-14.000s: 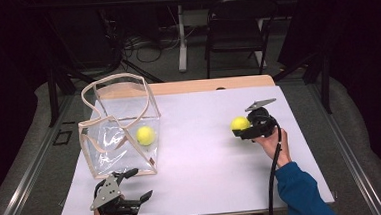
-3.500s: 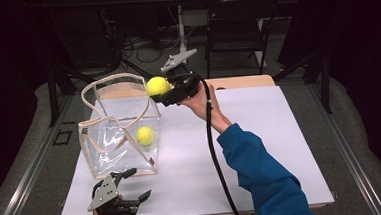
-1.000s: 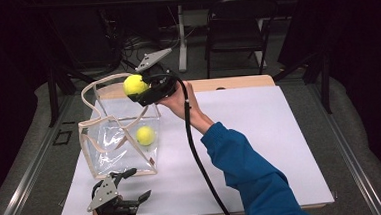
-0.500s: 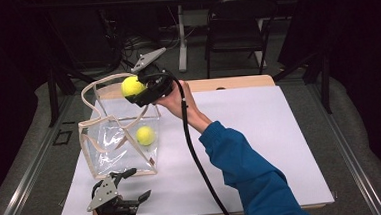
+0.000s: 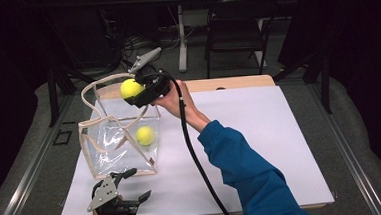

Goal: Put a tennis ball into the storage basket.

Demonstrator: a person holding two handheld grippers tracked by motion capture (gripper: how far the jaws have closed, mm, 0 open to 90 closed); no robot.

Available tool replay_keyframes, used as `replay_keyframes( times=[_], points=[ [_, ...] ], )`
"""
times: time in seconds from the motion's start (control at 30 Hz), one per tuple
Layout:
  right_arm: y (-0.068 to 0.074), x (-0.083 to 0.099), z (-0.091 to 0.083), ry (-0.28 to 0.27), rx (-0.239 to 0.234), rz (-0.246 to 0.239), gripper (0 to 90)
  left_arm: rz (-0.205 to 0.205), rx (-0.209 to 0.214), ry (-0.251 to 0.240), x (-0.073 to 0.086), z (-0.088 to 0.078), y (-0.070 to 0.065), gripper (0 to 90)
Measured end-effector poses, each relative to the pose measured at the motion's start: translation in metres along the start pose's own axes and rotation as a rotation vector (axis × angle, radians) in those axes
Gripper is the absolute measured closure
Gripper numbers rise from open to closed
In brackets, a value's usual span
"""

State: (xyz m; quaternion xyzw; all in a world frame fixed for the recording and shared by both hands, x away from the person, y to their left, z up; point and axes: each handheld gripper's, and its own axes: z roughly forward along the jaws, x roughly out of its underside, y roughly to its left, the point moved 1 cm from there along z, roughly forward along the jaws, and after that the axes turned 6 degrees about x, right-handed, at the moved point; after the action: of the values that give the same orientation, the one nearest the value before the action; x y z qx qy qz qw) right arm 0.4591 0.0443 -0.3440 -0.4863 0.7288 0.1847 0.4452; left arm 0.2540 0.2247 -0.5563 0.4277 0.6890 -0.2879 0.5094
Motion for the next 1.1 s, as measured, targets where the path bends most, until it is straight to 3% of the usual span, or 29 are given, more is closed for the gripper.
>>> replay_keyframes(
  times=[0.7,1.1],
  points=[
    [0.006,-0.002,0.010,0.075,-0.013,-0.008,26.1,-0.001,0.004,0.002,0.000,0.000,-0.001,15.8],
    [0.009,-0.003,0.015,0.109,0.020,-0.030,25.9,0.001,0.006,-0.003,0.000,-0.001,0.000,15.8]
  ],
)
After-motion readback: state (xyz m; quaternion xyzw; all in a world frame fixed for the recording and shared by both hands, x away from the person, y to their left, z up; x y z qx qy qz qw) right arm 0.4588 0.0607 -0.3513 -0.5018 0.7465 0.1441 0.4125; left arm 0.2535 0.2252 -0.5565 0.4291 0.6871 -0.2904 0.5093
